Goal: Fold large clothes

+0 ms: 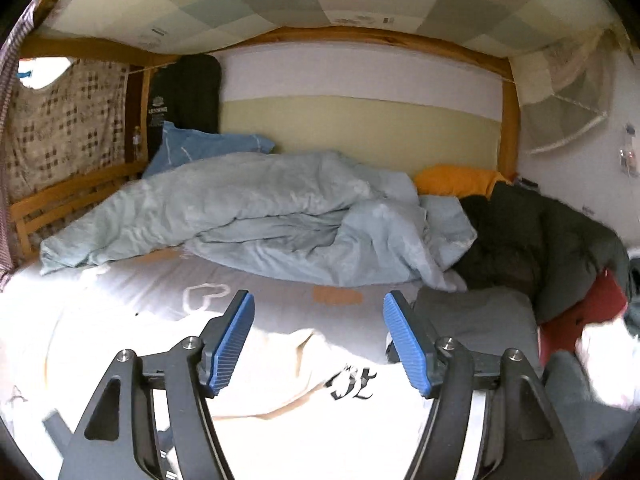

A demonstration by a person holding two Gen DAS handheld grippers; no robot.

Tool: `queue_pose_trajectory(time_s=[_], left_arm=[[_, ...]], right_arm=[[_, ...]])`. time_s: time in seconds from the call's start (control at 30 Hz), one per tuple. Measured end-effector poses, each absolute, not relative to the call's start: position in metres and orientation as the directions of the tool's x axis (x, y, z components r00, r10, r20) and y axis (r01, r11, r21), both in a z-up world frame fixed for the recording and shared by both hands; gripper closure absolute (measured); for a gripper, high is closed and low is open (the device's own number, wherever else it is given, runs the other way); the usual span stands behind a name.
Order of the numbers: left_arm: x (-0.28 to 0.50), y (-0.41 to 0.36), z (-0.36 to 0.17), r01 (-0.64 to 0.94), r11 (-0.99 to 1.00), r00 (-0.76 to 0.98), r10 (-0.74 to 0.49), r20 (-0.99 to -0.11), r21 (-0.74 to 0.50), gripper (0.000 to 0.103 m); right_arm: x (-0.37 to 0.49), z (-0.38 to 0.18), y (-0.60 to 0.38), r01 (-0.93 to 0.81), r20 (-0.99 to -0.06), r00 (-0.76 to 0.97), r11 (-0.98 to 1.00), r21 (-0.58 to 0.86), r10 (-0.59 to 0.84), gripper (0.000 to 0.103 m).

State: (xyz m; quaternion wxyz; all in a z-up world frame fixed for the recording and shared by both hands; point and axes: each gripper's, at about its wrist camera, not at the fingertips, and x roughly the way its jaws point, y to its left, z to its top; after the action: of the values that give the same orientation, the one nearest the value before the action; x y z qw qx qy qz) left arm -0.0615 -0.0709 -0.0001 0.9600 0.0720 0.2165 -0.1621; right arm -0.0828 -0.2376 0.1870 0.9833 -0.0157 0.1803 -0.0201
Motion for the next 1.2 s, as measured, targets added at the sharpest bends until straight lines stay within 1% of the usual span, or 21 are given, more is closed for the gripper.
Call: queue_pose_trajectory(time_s=[0.1,0.13,0.17,0.2,0.23,0.3,0.37,0.43,0.47,0.5,0.53,0.57,0.67,0.73,0.83,0.9,0.93,1.0,1.1,1.17,1.2], left_arm=[[-0.074,-0.071,-0.002,0.334,0.937,0.873,-0.266,-0.408,0.105,0.1],[-0.074,-0.068,0.005,0.325,0.94,0.883,-0.262,-0.389,0.104,0.095],[-0.072,-0.064,0.012,0.313,0.945,0.891,-0.257,-0.374,0.097,0.079],[-0.069,-0.059,0.02,0.297,0.951,0.9,-0.25,-0.356,0.082,0.069],[-0.064,-0.054,0.028,0.279,0.958,0.909,-0.241,-0.341,0.067,0.053],[-0.046,-0.042,0.047,0.254,0.966,0.921,-0.228,-0.316,0.043,0.051],[-0.022,-0.036,0.063,0.243,0.968,0.929,-0.213,-0.302,0.064,0.049],[0.002,-0.029,0.074,0.245,0.967,0.923,-0.21,-0.323,0.071,0.049],[0.012,-0.024,0.079,0.257,0.965,0.916,-0.229,-0.329,0.043,0.048],[0.019,-0.019,0.082,0.258,0.966,0.915,-0.241,-0.323,0.011,0.045],[0.026,-0.015,0.084,0.25,0.968,0.917,-0.241,-0.318,-0.014,0.036],[0.033,-0.014,0.084,0.245,0.969,0.916,-0.242,-0.32,-0.03,0.031],[0.059,-0.013,0.066,0.231,0.972,0.897,-0.233,-0.376,-0.051,0.031],[0.074,-0.016,0.042,0.242,0.969,0.852,-0.234,-0.468,-0.043,0.032],[0.074,-0.018,0.007,0.253,0.967,0.797,-0.224,-0.56,-0.026,0.032],[0.065,-0.017,-0.019,0.257,0.966,0.772,-0.202,-0.603,0.005,0.031],[0.062,-0.016,-0.033,0.256,0.966,0.755,-0.182,-0.63,0.028,0.031],[0.058,-0.014,-0.036,0.251,0.968,0.753,-0.184,-0.632,0.017,0.031],[0.058,-0.013,-0.02,0.257,0.966,0.77,-0.201,-0.605,0.006,0.032],[0.063,-0.004,0.002,0.258,0.965,0.8,-0.242,-0.549,-0.05,0.032],[0.072,0.002,0.014,0.274,0.956,0.798,-0.289,-0.529,-0.108,0.031]], right_arm=[[-0.097,0.166,-0.249,0.051,-0.363,0.931,0.997,0.054,-0.029,0.03],[-0.098,0.156,-0.254,0.053,-0.38,0.925,0.995,0.082,-0.018,0.03],[-0.091,0.145,-0.26,0.05,-0.404,0.915,0.993,0.109,-0.002,0.03],[-0.08,0.13,-0.267,0.048,-0.439,0.898,0.988,0.144,0.02,0.03],[-0.071,0.119,-0.273,0.054,-0.457,0.889,0.985,0.166,0.028,0.03],[-0.053,0.097,-0.283,0.081,-0.482,0.876,0.976,0.201,0.026,0.03],[-0.034,0.076,-0.292,0.109,-0.518,0.855,0.968,0.225,0.024,0.03],[-0.017,0.061,-0.298,0.094,-0.568,0.819,0.958,0.272,0.081,0.03],[-0.011,0.056,-0.3,0.079,-0.585,0.802,0.949,0.304,0.12,0.03],[-0.008,0.053,-0.3,0.045,-0.576,0.798,0.937,0.345,0.174,0.03],[-0.004,0.05,-0.297,0.018,-0.57,0.795,0.931,0.365,0.208,0.03],[0.002,0.047,-0.292,-0.016,-0.568,0.786,0.926,0.376,0.245,0.03],[0.019,0.037,-0.273,-0.073,-0.56,0.779,0.929,0.364,0.28,0.03],[0.023,0.022,-0.261,-0.084,-0.561,0.784,0.941,0.328,0.265,0.033],[0.033,-0.009,-0.239,-0.067,-0.676,0.722,0.987,0.146,0.149,0.038],[0.03,-0.023,-0.231,-0.07,-0.708,0.698,0.994,0.085,0.11,0.038],[0.026,-0.025,-0.232,-0.07,-0.705,0.701,0.994,0.08,0.106,0.038],[0.015,-0.027,-0.236,-0.086,-0.683,0.715,0.989,0.123,0.147,0.038],[0.004,-0.017,-0.244,-0.078,-0.637,0.758,0.99,0.119,0.136,0.038],[0.001,0.004,-0.247,-0.064,-0.569,0.816,0.995,0.083,0.1,0.038],[0.004,0.015,-0.249,-0.052,-0.533,0.842,0.996,0.07,0.082,0.038]])
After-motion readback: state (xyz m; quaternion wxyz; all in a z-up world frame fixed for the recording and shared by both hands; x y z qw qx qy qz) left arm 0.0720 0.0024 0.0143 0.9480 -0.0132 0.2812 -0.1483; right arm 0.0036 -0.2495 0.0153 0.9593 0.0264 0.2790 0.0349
